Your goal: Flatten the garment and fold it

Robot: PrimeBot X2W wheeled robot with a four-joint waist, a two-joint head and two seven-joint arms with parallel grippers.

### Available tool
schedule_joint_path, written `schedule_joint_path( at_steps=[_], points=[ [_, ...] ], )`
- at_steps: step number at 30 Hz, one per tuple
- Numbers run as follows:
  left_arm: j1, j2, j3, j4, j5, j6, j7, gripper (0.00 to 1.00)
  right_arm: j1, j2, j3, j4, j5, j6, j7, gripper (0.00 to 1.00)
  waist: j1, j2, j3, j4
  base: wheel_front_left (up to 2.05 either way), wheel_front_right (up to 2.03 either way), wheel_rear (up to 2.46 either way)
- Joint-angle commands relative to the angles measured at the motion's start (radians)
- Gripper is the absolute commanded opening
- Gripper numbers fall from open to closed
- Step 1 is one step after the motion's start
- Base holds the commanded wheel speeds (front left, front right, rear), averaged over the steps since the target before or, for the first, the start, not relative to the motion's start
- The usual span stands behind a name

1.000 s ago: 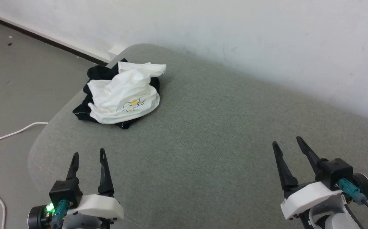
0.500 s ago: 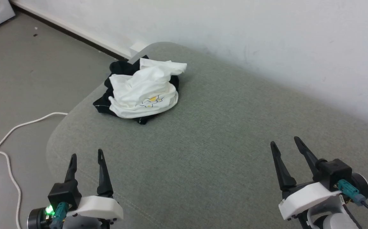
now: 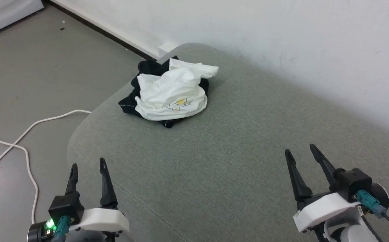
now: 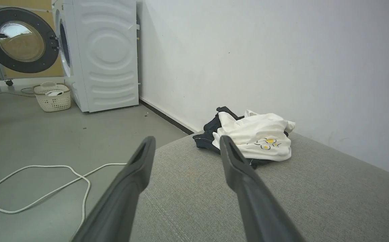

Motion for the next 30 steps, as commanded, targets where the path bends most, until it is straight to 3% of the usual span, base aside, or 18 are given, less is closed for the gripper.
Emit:
schedule_joint_path(
  at_steps=[1, 13, 22, 30],
  points=[
    [0.015, 0.004, -0.003, 0.006, -0.007, 0.006, -0.005, 1.00, -0.019, 0.003, 0.001, 0.002, 0.005, -0.002, -0.006, 1.00, 0.0000, 0.0000, 0.000, 0.006, -0.02, -0.02, -0.02],
    [-0.066, 0.002, 0.006, -0.001, -0.057, -0.019, 0.001, 1.00, -0.033, 0.003, 0.004, -0.030, -0.029, -0.002, 0.027, 1.00, 0.0000, 0.0000, 0.074, -0.029, -0.01, -0.01, -0.01],
    [-0.437, 0.038, 0.082, 0.186, -0.204, -0.085, 0.134, 1.00, -0.104, 0.003, 0.006, -0.132, -0.121, -0.002, 0.100, 1.00, 0.0000, 0.0000, 0.329, -0.200, 0.00, 0.00, 0.00],
    [-0.730, 0.159, 0.122, 0.354, -0.287, -0.121, 0.394, 1.00, -0.198, -0.020, 0.012, -0.221, -0.148, -0.002, 0.121, 1.00, 0.0000, 0.0000, 0.573, -0.366, 0.00, 0.00, 0.00]
  ],
)
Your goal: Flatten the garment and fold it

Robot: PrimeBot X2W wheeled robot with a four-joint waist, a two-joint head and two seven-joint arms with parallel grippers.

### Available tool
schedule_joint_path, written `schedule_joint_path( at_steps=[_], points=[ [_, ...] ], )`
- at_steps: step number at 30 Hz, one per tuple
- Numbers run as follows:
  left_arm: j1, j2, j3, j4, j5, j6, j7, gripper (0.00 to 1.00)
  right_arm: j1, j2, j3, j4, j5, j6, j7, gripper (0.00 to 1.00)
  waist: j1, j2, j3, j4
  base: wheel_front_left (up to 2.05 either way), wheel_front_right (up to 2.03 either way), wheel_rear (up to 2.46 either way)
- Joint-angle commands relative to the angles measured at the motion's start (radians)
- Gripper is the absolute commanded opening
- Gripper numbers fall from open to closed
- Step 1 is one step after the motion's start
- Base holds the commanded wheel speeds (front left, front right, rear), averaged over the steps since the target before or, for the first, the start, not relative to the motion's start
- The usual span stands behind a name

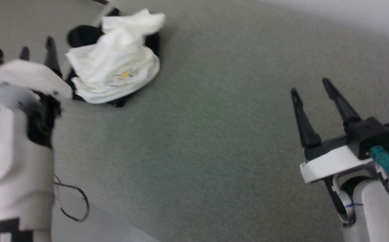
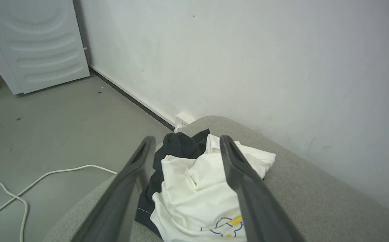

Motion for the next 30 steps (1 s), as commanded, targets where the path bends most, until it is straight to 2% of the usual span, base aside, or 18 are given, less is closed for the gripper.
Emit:
schedule_joint_path(
  at_steps=[1, 5, 10, 20, 21, 22, 23, 25, 30],
  points=[
    [-0.045, 0.011, 0.007, 0.023, -0.018, -0.008, 0.033, 1.00, -0.021, -0.009, -0.003, -0.013, -0.007, -0.002, 0.004, 1.00, -0.0002, 0.0000, 0.263, -0.219, 0.00, 0.00, 0.00],
    [-0.138, 0.065, 0.025, 0.098, -0.052, -0.006, 0.159, 1.00, -0.047, -0.014, 0.002, -0.024, 0.003, -0.002, -0.003, 1.00, -0.0002, 0.0000, 0.341, -0.281, 0.00, 0.00, 0.00],
    [-0.183, 0.118, 0.055, 0.159, -0.097, 0.010, 0.301, 1.00, -0.075, -0.010, 0.005, -0.015, 0.014, -0.002, -0.029, 1.00, -0.0002, 0.0000, 0.389, -0.344, 0.00, 0.00, 0.00],
    [-0.141, 0.172, 0.044, 0.192, -0.128, 0.079, 0.595, 1.00, -0.094, 0.002, 0.002, 0.029, 0.029, -0.002, -0.070, 1.00, -0.0002, 0.0000, 0.364, -0.388, 0.00, 0.00, 0.00],
    [-0.131, 0.178, 0.038, 0.184, -0.124, 0.081, 0.611, 0.48, -0.093, 0.003, 0.001, 0.036, 0.031, -0.002, -0.073, 1.00, -0.0002, 0.0000, 0.351, -0.388, 0.00, 0.00, 0.00],
    [-0.121, 0.184, 0.035, 0.173, -0.119, 0.082, 0.612, 0.13, -0.091, 0.005, 0.000, 0.043, 0.033, -0.002, -0.076, 1.00, -0.0002, 0.0000, 0.335, -0.388, 0.00, 0.00, 0.00],
    [-0.113, 0.192, 0.034, 0.159, -0.111, 0.082, 0.598, 0.00, -0.089, 0.006, 0.000, 0.051, 0.035, -0.002, -0.081, 1.00, -0.0002, 0.0000, 0.317, -0.387, 0.00, 0.00, 0.00],
    [-0.098, 0.222, 0.035, 0.130, -0.080, 0.082, 0.532, 0.00, -0.083, 0.008, -0.003, 0.067, 0.038, -0.002, -0.088, 1.00, -0.0002, 0.0000, 0.274, -0.386, 0.00, 0.00, 0.00],
    [-0.084, 0.295, 0.038, 0.081, 0.023, 0.073, 0.249, 0.00, -0.050, 0.012, -0.013, 0.120, 0.054, -0.002, -0.110, 1.00, -0.0002, 0.0000, 0.124, -0.392, 0.00, 0.00, 0.00]
  ],
)
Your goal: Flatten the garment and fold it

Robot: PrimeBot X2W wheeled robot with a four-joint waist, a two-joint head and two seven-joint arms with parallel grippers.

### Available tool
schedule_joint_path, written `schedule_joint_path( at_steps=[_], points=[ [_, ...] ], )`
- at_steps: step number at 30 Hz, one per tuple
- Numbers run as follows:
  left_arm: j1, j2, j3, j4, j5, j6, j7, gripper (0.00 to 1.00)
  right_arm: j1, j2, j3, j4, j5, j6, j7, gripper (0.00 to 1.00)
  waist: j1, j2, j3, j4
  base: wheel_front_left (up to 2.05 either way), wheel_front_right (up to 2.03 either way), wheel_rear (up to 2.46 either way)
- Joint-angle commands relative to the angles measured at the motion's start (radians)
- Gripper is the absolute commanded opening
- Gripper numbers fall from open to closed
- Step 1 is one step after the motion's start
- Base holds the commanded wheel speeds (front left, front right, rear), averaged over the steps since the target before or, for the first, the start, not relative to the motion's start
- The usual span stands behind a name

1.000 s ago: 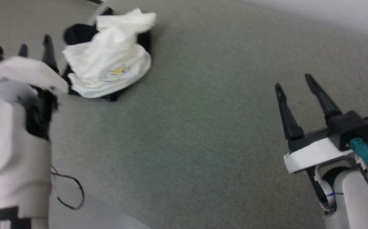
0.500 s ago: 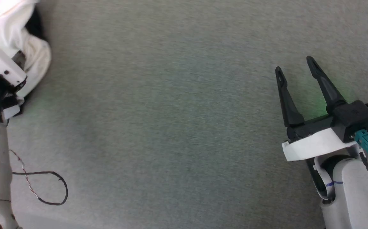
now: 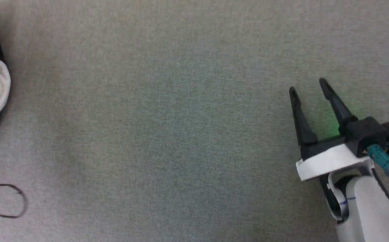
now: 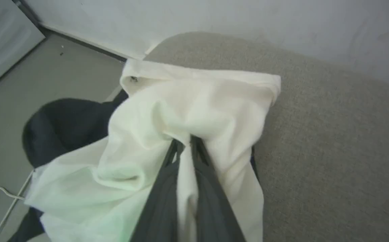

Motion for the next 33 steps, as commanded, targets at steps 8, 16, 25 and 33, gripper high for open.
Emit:
schedule_joint_path(
  at_steps=[8, 16, 25, 33],
  points=[
    [-0.066, 0.066, -0.089, -0.062, 0.137, -0.085, -0.330, 0.00, 0.096, 0.004, -0.029, 0.065, 0.059, -0.002, -0.026, 1.00, -0.0001, 0.0000, -0.360, -0.035, 0.00, 0.00, 0.00],
    [-0.212, -0.037, -0.217, -0.213, 0.162, -0.142, -0.372, 0.00, 0.150, 0.005, -0.055, 0.070, 0.097, -0.002, -0.032, 1.00, -0.0001, 0.0000, -0.443, -0.117, 0.00, 0.00, 0.00],
    [-0.289, -0.235, -0.340, -0.295, 0.099, -0.182, -0.348, 0.00, 0.158, 0.005, -0.048, 0.074, 0.117, -0.002, -0.040, 1.00, -0.0001, 0.0000, -0.451, -0.233, 0.00, 0.00, 0.00],
    [-0.119, -0.378, -0.449, -0.262, 0.007, -0.206, -0.268, 0.00, 0.158, 0.005, -0.047, 0.075, 0.128, -0.002, -0.045, 1.00, -0.0001, 0.0000, -0.427, -0.303, 0.00, 0.00, 0.00]
  ],
)
